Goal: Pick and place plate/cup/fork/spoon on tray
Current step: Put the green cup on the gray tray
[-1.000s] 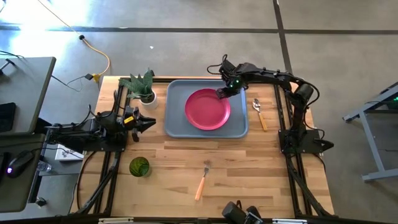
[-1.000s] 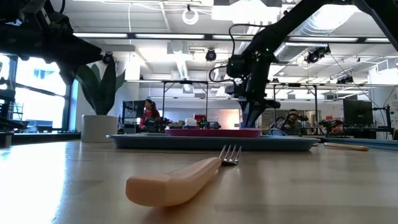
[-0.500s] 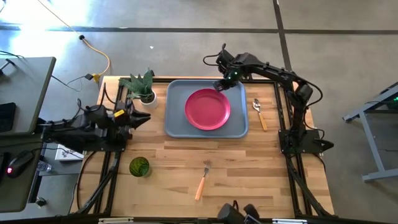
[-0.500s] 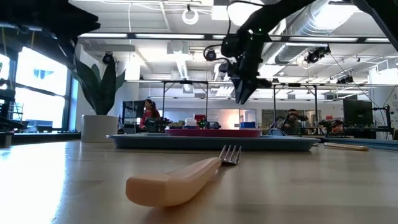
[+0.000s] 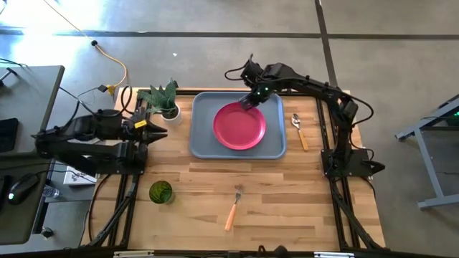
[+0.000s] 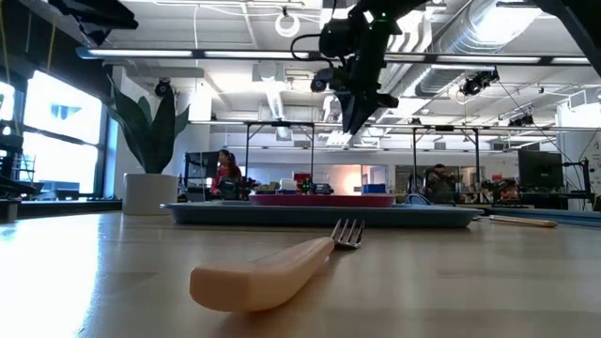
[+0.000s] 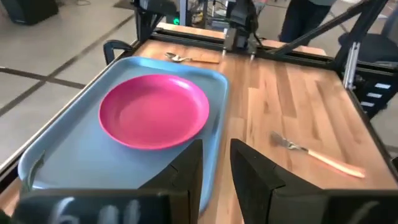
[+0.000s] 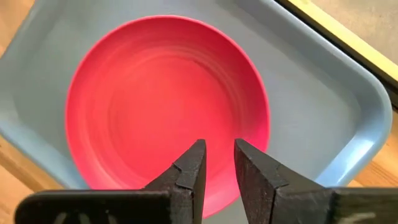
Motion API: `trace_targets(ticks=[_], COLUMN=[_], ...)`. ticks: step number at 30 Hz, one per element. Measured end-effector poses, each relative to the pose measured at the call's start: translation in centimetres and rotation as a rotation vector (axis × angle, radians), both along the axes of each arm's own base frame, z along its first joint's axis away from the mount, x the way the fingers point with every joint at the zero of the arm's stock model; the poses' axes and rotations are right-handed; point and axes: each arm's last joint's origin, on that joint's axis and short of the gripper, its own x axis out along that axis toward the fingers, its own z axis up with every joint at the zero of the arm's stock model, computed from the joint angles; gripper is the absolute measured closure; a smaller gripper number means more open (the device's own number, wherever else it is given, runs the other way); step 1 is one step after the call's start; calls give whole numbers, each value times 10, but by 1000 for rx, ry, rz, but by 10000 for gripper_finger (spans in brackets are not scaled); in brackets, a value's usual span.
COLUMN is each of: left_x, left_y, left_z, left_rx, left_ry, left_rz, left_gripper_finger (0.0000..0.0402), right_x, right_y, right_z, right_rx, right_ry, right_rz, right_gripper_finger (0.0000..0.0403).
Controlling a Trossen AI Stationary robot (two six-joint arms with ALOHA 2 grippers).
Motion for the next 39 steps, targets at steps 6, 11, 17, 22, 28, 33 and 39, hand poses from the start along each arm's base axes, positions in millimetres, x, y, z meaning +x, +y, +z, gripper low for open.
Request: trace_targets(ticks=[6,11,17,22,28,33,39], left_x=[8,17,25,33,43,49,60], left_y=[-3,-7,-8,-15,-28,-39,-50], left_z=[20,20,3,-4,-9,-14,-22], left_rx=[-50,-143,-256,-323,-320,-310,-359], left_ry=[53,187,413,517,592,663,754], left_rz=[-103,-231,-236,-310,-409,-450,-400], left_gripper_finger=[287,269,268,268,268,268,268], right_x=[6,7,7,7,6,6,6], right_y=[13,16,16,16,16,16,16], right_z=[3,3,3,3,3,3,3], right_rx=[-9,-6,1,1,-2,-2,-2], right_ry=[9,14,14,15,18,18,18], right_rz=[32,40,23,23,21,21,21], right_gripper_finger=[330,330,330,330,330,330,330])
